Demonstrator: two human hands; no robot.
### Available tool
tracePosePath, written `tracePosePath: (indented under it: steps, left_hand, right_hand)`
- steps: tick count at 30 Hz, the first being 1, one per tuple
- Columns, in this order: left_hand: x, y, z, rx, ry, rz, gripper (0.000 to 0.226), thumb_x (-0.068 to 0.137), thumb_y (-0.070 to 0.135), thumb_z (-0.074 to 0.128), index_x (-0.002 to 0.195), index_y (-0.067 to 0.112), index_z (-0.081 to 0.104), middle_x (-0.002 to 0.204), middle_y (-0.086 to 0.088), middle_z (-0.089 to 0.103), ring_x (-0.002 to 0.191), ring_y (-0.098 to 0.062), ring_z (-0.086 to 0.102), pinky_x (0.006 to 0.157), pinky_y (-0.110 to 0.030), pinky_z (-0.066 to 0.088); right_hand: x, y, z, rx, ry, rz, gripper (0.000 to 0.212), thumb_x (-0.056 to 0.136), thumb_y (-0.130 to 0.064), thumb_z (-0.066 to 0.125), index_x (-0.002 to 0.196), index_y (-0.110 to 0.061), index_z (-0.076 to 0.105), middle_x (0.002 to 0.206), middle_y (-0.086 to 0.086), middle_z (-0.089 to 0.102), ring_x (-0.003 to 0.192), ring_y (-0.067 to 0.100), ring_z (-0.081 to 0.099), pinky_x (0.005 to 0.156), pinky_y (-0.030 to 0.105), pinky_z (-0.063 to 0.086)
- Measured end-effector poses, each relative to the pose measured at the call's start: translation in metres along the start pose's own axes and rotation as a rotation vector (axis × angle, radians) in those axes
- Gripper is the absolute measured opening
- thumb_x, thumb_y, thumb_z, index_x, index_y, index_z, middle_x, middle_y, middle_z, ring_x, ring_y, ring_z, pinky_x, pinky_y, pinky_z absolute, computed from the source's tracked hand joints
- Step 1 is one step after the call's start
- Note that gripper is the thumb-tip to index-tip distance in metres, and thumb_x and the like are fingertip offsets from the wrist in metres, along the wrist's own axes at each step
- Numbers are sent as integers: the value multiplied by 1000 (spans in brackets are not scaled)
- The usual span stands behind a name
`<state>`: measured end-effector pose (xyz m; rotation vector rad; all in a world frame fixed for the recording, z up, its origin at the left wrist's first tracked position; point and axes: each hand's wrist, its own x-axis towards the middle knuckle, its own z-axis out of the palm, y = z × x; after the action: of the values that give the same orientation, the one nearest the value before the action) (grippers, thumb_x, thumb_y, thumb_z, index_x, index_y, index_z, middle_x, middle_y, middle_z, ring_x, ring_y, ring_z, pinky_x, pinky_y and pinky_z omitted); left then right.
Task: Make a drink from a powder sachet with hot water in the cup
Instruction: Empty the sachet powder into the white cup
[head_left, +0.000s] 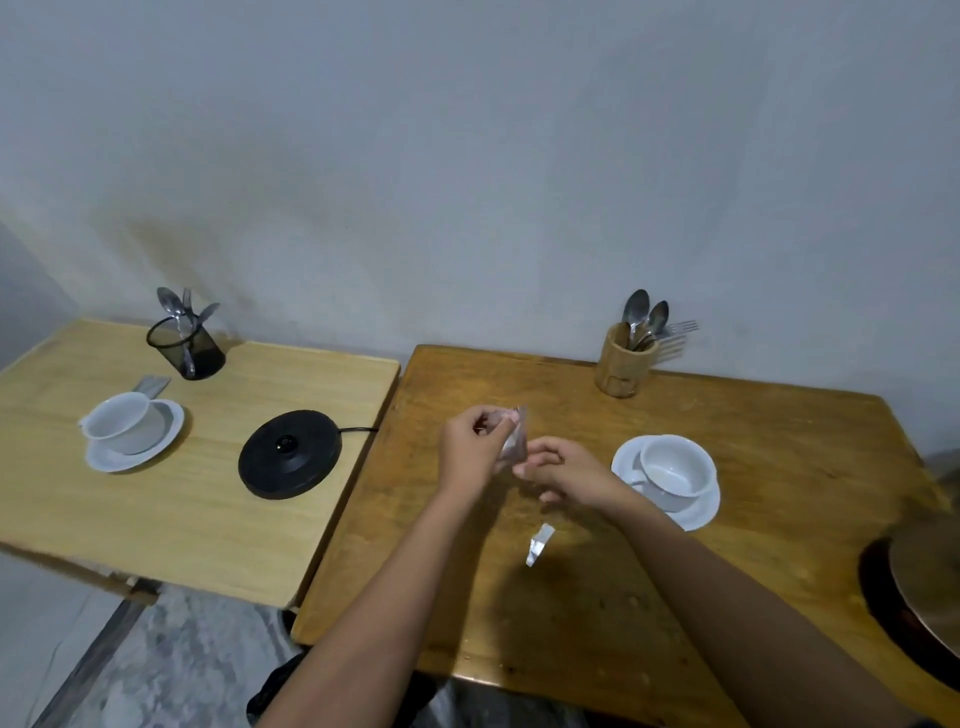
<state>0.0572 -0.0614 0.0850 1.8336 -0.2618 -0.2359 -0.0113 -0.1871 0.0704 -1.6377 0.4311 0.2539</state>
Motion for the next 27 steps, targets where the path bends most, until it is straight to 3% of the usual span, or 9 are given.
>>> tracePosePath:
  steps: [2, 6, 11, 13, 17, 21, 25, 27]
  left_hand:
    - [6, 14, 17, -76, 3, -10, 5, 79, 19, 69, 83, 17, 68, 74, 4, 65, 73, -12, 61, 68, -26, 50]
    - [14, 39, 56, -178, -45, -18, 4, 78, 16, 71, 75, 15, 67, 70, 5, 64, 67, -8, 58, 57, -12, 47]
    - [21, 55, 106, -124, -209, 0, 6, 77, 11, 71, 73, 12, 66, 69, 1, 64, 72, -15, 59, 66, -18, 47]
    - [20, 57, 126, -73, -274, 12, 9, 77, 11, 70, 71, 13, 64, 66, 2, 61, 65, -10, 56, 58, -10, 44]
    - [22, 53, 159, -6, -349, -13, 17, 76, 11, 72, 62, 15, 61, 62, 2, 59, 54, -2, 51, 49, -5, 40]
    - [27, 41, 178, 79, -468, -58, 18, 75, 6, 72, 75, 12, 55, 61, 1, 47, 54, -7, 41, 48, -6, 37]
    - [31, 33, 192, 198, -530, -50, 24, 74, 9, 74, 91, 15, 58, 70, 2, 52, 66, -11, 46, 65, -24, 42]
    - [34, 30, 196, 278, -558, 4, 20, 75, 12, 73, 94, 12, 65, 75, -3, 57, 69, -13, 49, 67, -26, 41]
  right_hand:
    - [-7, -5, -15, 39, 68, -56, 10, 85, -22, 65, 95, -21, 65, 83, -6, 66, 76, 8, 60, 57, 18, 47]
    - [-23, -8, -57, 246, 189, -85, 6, 89, -18, 59, 91, -14, 63, 80, -3, 63, 74, 5, 60, 62, 17, 48]
    - [-38, -3, -115, 699, 300, -67, 14, 93, -3, 48, 83, -11, 55, 74, 5, 62, 57, 7, 66, 54, 19, 57]
    - [-44, 3, -135, 717, 320, -34, 12, 93, 0, 48, 86, -9, 53, 66, 4, 64, 55, 9, 65, 55, 23, 58]
    - [-51, 14, -166, 577, 364, 12, 11, 90, 2, 52, 84, -7, 52, 69, 8, 59, 44, 5, 61, 48, 20, 56]
    - [-51, 26, -188, 151, 427, 68, 7, 89, -3, 57, 88, -9, 53, 68, 6, 55, 33, -1, 51, 35, 13, 39]
    - [-45, 36, -203, -105, 418, 52, 16, 86, -3, 61, 80, -15, 52, 68, -1, 57, 51, 4, 56, 40, 11, 40]
    - [-40, 37, -205, -245, 421, 27, 21, 84, -2, 63, 76, -17, 50, 64, -3, 50, 57, 9, 46, 50, 19, 39]
